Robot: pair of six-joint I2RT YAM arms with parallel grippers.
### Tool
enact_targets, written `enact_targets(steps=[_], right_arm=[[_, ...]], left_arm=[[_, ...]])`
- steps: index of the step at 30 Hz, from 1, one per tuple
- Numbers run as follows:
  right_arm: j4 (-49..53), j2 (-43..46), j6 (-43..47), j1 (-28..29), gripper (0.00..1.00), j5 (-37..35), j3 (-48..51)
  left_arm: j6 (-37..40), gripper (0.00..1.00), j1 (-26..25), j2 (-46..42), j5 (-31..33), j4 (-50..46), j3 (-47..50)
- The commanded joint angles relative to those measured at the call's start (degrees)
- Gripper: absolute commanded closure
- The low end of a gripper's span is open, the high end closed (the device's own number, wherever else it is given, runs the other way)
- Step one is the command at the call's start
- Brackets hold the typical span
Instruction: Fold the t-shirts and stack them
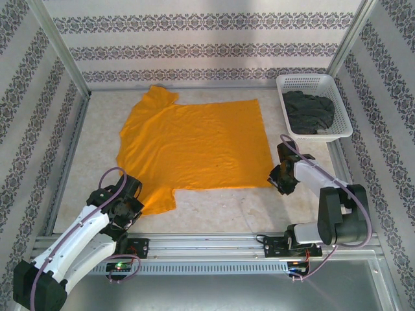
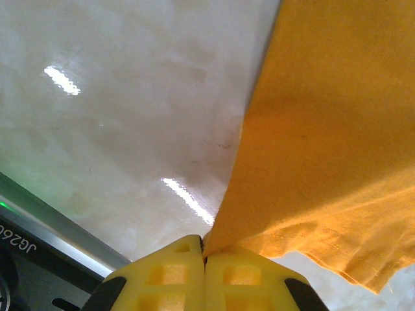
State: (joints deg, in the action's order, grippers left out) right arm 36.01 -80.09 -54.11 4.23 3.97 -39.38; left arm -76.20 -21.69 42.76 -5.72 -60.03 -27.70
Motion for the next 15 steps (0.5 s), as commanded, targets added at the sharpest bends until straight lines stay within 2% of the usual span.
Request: enact_targets(steps=[1,5,9,15], right_arm=[[-0.8,-1.72,0.16,-0.28,0.69,0.94,-0.82],[-0.01,-3.87,0.85,-0.19,0.8,0.71,-1.57],[1.63,-2.17,1.33,0.07,0.98,-1.41,-1.02],[8.11,5.74,1.6,1.08,1.0,-3.87,0.67]], left_arm=[[-0.97,1.0,-0.47,0.31,1.32,-2.35,-2.19],[-2.55,1.0,-0.46,0.17,1.15,-2.06,-2.87],[-5.18,1.0,-0.46,-1.46,1.06,-3.29,-3.65],[-10.86,1.0,-0.46,-7.74,1.88,-9.8,-5.0]])
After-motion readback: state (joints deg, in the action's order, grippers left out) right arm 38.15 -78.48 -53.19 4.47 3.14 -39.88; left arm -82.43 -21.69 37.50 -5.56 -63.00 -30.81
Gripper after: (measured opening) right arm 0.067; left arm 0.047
